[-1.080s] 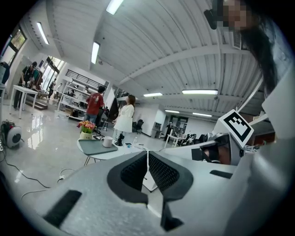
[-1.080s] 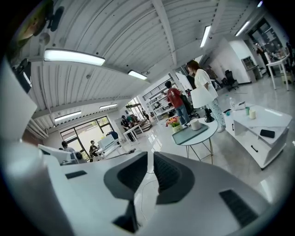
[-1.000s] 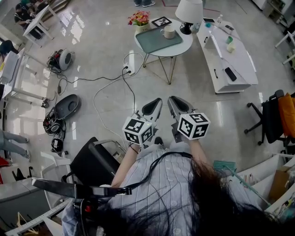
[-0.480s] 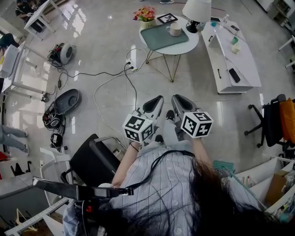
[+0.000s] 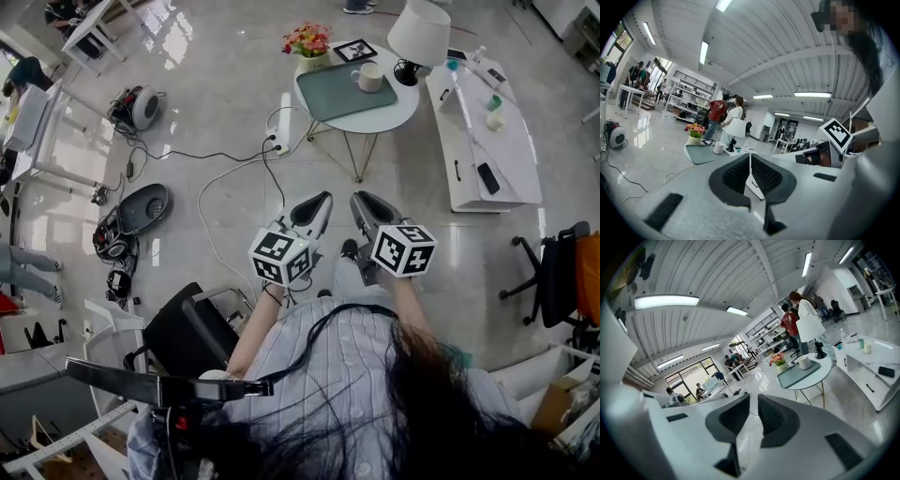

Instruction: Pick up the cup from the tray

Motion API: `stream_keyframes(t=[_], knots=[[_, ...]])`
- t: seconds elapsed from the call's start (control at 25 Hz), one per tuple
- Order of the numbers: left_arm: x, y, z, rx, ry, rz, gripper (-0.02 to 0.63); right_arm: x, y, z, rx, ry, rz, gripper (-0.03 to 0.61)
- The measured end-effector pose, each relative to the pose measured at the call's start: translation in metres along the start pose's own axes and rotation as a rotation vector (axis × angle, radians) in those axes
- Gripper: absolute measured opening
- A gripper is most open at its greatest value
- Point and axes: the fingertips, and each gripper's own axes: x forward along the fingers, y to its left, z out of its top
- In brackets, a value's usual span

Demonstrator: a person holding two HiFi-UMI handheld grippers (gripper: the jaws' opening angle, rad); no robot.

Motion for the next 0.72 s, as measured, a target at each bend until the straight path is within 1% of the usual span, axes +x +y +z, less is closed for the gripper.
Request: stream_keyframes(t=[0.2,0.36,0.56,0.72], knots=[[0.038,0.012,0.016,0.020,0.010,0.010,0.014,0.026,-0.020,0.032,-0.005,0.005,0.032,0.055],[0.069,0.023,0.024,0.025,0.020,0.015,0.014,0.042,-0.045,0.053,0.006,0.005,0.033,0.055],[0.107,0.034,0.030,0.018,0.024,0.019,0.014,0.057,-0.072,0.069,0.001,0.021,0.038,0.055],[0.139,0.030,0.035,0.047,0.035,0.002,0.014,0.065,-0.092,0.080,-0.002,0.038,0.048,0.057]])
